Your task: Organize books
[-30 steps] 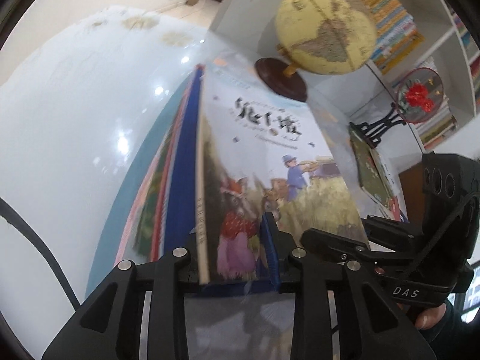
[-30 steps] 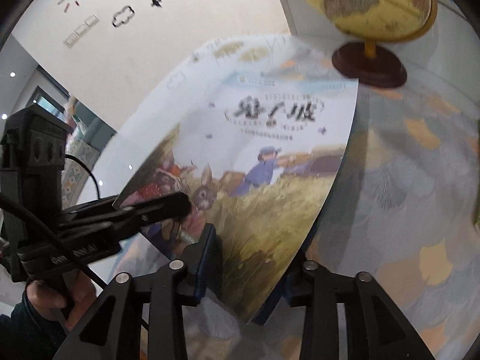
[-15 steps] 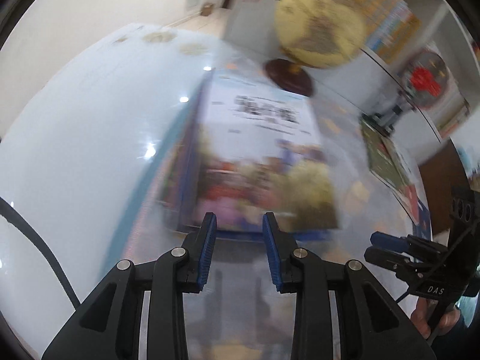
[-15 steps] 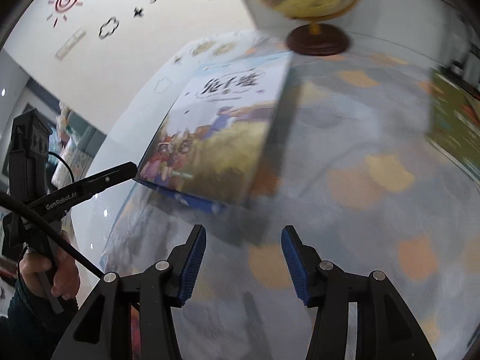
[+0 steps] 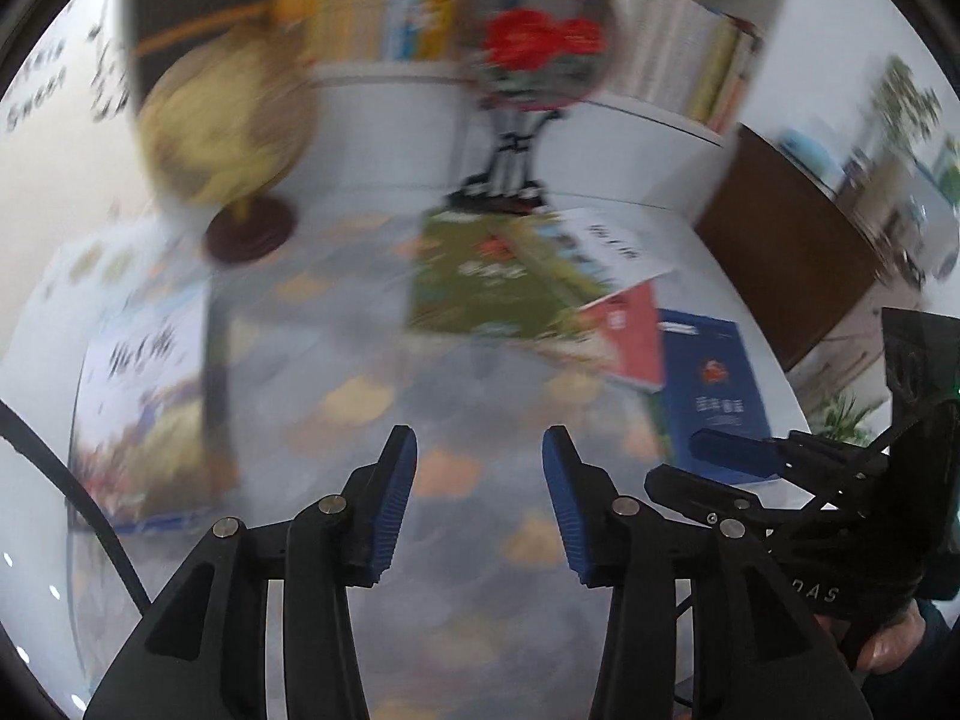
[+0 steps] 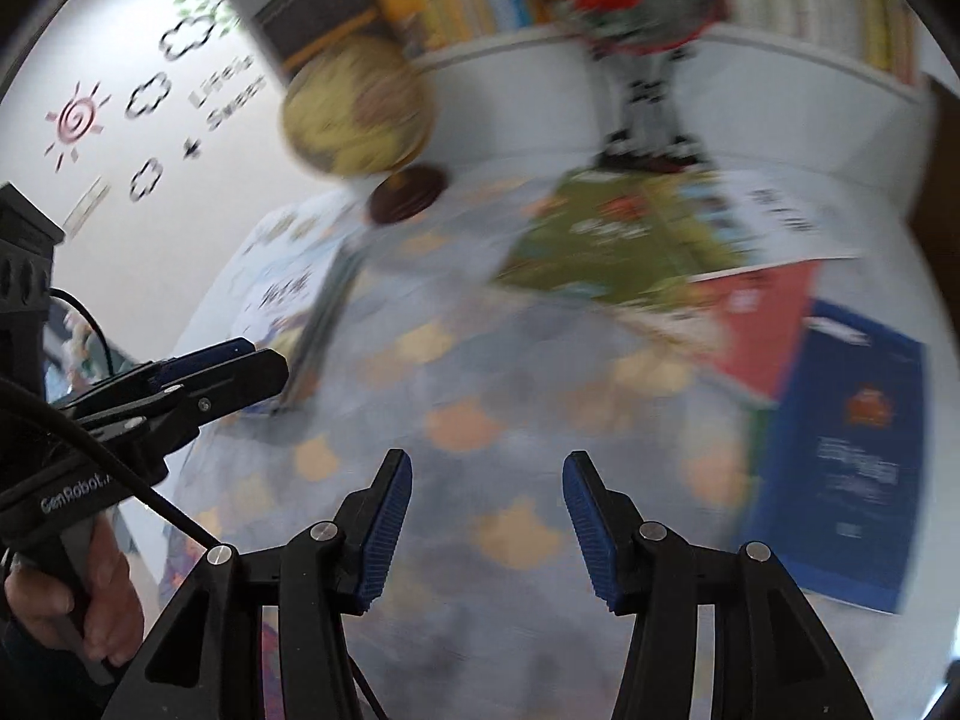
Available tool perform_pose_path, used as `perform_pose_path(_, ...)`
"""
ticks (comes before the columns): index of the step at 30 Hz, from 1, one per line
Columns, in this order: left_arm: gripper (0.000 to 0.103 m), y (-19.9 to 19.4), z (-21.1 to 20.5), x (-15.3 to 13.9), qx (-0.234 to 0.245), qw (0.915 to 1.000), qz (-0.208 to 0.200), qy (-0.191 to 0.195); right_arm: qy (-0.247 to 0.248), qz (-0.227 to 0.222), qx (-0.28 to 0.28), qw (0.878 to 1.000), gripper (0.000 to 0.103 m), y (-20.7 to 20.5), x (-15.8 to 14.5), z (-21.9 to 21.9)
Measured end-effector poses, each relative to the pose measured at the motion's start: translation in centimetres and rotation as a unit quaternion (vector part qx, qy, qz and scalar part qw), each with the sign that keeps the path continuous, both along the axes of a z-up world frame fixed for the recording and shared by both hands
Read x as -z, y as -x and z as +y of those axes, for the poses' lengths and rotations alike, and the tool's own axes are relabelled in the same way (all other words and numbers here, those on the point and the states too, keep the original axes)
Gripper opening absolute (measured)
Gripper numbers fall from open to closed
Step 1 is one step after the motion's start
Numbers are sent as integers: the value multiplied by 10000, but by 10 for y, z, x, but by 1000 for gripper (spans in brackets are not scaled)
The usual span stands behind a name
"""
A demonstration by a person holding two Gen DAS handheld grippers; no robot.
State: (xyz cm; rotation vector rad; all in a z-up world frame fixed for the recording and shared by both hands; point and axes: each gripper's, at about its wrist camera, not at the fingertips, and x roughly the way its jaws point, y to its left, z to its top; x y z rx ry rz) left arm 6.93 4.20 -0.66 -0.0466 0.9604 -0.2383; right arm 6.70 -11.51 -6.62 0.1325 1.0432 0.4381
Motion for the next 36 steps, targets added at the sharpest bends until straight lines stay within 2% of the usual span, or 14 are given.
perform_pose_path(3, 45, -2, -44, -18, 141, 9998, -157, -43, -70, -130, 428, 9990, 52, 8, -15, -55)
perform_pose_path(7, 50, 4, -84, -38, 259, 9983, -494, -148, -110, -175, 849, 9962, 53, 15, -27, -109)
perform_pose_path(11, 51, 6, -118, -46, 452, 9966, -610, -306, -138, -254, 1154, 9929, 53, 22, -37, -145)
perform_pose_path(15, 51, 6, -141, -48, 609, 9951, -666, -400, -373, -282, 1353, 9897, 55, 25, -44, -172)
perform_pose_path(21, 51, 2, -161, -44, 699, 9942, -693, -435, -321, -342, 1317, 9902, 55, 20, -46, -183)
perform_pose_path(36, 51, -35, -171, 4, 573, 9973, -35, -468, -235, 39, 1103, 9936, 55, -20, -9, -191)
